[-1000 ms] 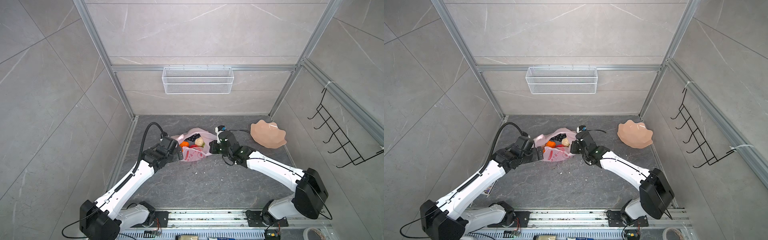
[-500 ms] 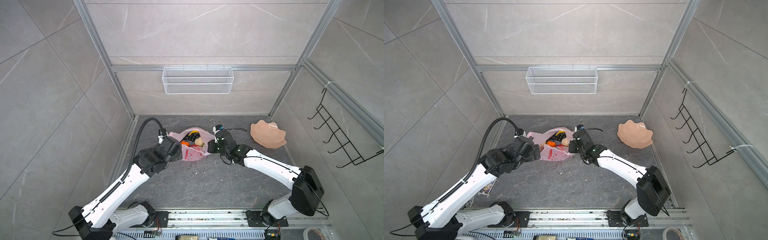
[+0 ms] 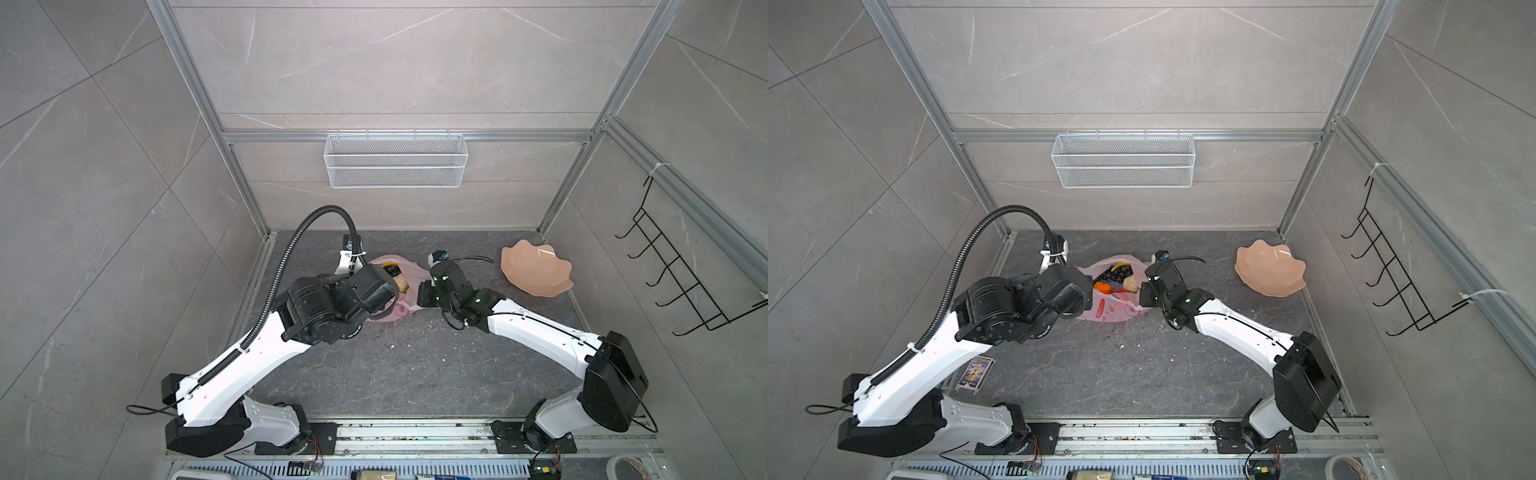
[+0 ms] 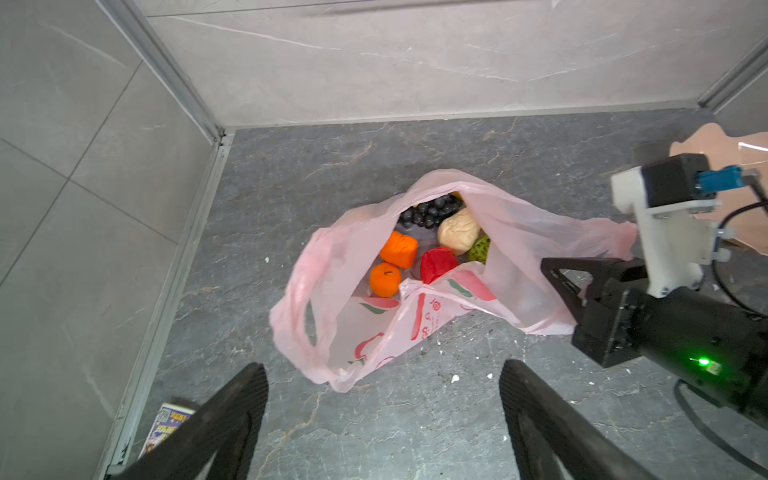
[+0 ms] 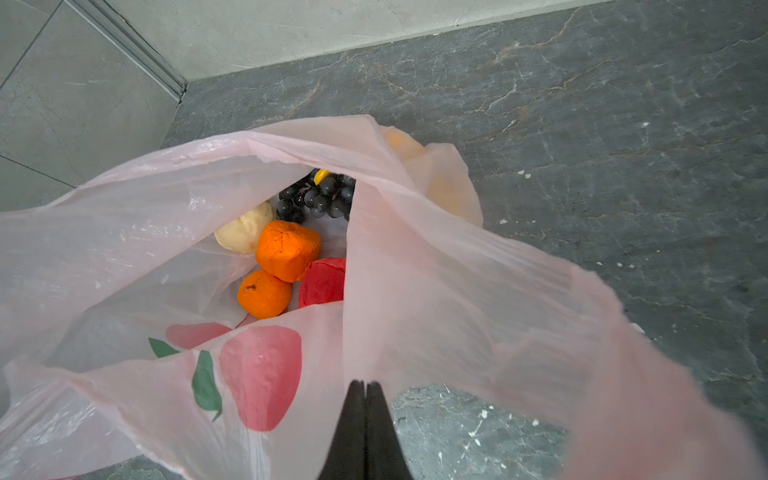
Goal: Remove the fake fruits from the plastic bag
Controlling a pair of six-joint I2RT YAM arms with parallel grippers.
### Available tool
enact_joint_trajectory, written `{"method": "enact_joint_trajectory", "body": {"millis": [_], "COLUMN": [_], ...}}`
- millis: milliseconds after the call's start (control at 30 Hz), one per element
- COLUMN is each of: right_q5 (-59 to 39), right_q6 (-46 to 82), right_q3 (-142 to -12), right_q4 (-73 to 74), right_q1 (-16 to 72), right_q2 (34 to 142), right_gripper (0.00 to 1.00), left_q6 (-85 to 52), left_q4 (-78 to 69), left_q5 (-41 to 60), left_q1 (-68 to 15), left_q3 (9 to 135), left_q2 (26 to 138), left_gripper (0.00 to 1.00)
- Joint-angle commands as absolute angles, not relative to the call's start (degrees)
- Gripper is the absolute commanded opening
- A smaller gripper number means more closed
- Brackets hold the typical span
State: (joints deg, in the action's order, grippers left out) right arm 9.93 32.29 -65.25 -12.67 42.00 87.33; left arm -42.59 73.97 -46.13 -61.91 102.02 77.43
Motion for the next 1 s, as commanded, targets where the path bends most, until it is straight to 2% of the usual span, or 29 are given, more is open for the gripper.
{"method": "enact_joint_trajectory", "body": {"millis": [0, 200, 333, 567, 967], "right_q5": [11.8, 11.3, 10.3, 8.8, 12.2], "right_q6": [31.7, 31.8, 31.9, 31.8, 32.0], "right_q3": [-65.1, -64.2, -63.3, -60.8, -59.0], "right_q4": [-13.4, -13.1, -12.3, -10.3, -11.5], "right_q1": [42.2, 42.3, 42.3, 42.4, 42.8], "right_q2": [86.0, 84.7, 84.3, 83.8, 82.6], "right_gripper": [0.00, 0.00, 0.00, 0.00, 0.00], "left_q6": [-39.3, -43.7, -44.8, -45.4, -43.6], "left_q4": [66.0, 60.1, 54.0, 44.4, 35.4], "left_q5": [-39.3, -30.8, -26.1, -18.9, -15.1], "left_q1": [-60.7, -49.3, -43.1, -34.1, -27.6], "left_q3": [98.3, 87.0, 79.3, 69.2, 61.7], "left_q2": [78.9, 79.9, 79.8, 77.9, 80.7], "left_gripper": [0.89, 0.82, 0.83, 0.92, 0.99]}}
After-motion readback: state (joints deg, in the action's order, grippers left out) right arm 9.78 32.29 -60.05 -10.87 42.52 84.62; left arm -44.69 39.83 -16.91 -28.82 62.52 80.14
